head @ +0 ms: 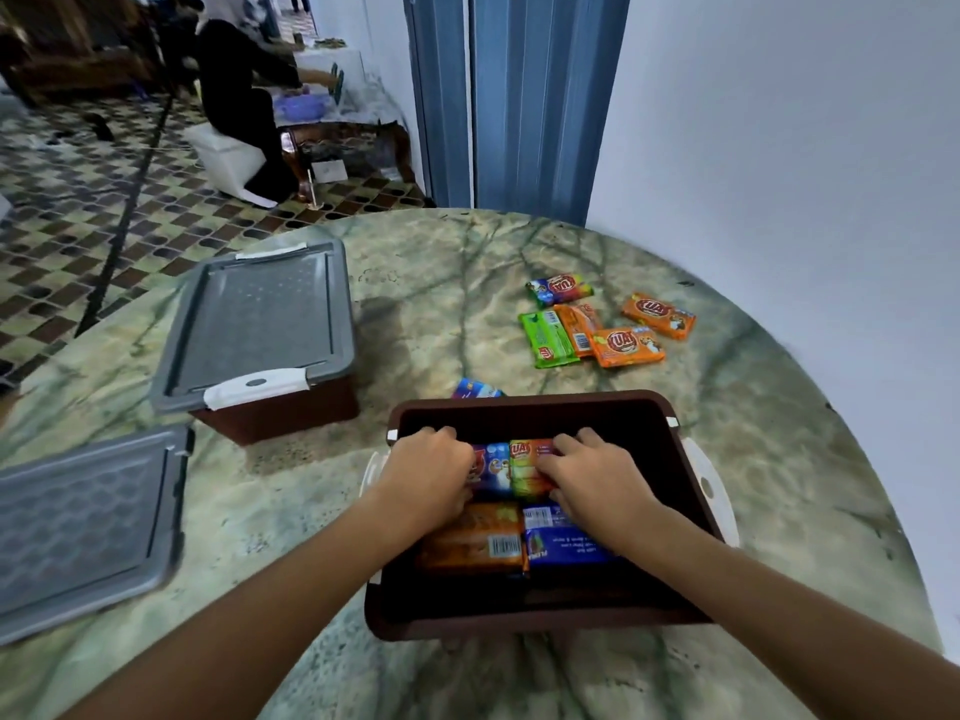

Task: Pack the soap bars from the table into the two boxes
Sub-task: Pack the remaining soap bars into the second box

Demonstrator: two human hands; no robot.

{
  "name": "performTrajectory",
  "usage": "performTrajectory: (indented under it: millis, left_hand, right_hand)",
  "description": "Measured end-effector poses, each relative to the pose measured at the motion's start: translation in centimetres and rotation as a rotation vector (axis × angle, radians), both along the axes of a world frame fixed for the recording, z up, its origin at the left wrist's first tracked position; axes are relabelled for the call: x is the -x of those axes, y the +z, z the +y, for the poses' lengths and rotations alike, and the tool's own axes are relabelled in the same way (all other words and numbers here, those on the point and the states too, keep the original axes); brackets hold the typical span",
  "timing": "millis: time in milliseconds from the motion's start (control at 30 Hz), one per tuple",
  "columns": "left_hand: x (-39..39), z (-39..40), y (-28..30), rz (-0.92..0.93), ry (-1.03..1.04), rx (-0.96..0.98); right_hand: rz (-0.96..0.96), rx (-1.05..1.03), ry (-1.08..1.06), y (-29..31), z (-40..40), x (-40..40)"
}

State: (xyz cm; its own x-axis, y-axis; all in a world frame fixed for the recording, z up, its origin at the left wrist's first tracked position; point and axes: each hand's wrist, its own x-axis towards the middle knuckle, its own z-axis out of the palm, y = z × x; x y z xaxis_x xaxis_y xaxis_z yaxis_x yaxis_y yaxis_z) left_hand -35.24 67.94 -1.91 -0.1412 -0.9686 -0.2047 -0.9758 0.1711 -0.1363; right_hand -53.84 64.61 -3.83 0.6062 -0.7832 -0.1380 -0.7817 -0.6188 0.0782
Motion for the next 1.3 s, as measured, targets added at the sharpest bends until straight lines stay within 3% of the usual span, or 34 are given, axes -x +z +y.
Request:
performTrajectory:
  millis: [267, 333, 400, 467, 567, 633, 733, 800, 900, 1100, 1300]
  left_hand:
    - [1.0, -0.4, 0.6, -0.044, 0.002, -0.058]
    - [1.0, -1.1, 1.9, 0.087, 0.045, -0.146]
    - [0.7, -2.6, 3.9, 0.356, 0.159, -0.223]
    - [0.3, -4.9, 5.6, 0.536, 0.208, -0.128]
    - [0.1, -9.1, 5.8, 0.498, 0.256, 0.111]
    - [0.2, -12.4, 3.8, 0.349, 0.298, 0.064]
    - [0.0, -15.9, 0.3, 0.135, 0.341, -0.217]
    - [0.0, -17.2, -1.6, 0.101, 0.396, -0.373]
    - [0.3, -17.9, -3.6, 0.069, 0.460, -0.482]
    - [-0.7, -17.8, -5.5, 0.233, 0.459, -0.295]
    - [-0.9, -16.1, 1.6, 0.477, 0.221, 0.131]
  right_hand:
    - [-0.010, -0.065, 0.062, 0.2, -0.4, -0.3]
    - [-0.061, -0.159, 0.087, 1.7, -0.8, 0.1]
    - [-0.244, -0.265, 0.034, 3.9, -2.5, 0.7]
    - [-0.460, -0.229, -0.028, 6.1, -5.4, 1.4]
    - [-0.594, -0.066, -0.128, 7.0, -12.1, 2.5]
    - [-0.486, -0.040, -0.225, 5.3, -17.3, 3.7]
    - [-0.115, -0.129, -0.285, 0.8, -21.7, 5.4]
    - [0.054, -0.170, -0.272, -2.3, -23.3, 6.2]
    - [0.117, -0.112, -0.217, -4.8, -24.2, 6.3]
    - [0.138, 0.084, -0.021, -5.7, -24.9, 6.6]
    - [-0.289, 0.140, 0.072, 2.0, -21.2, 5.6]
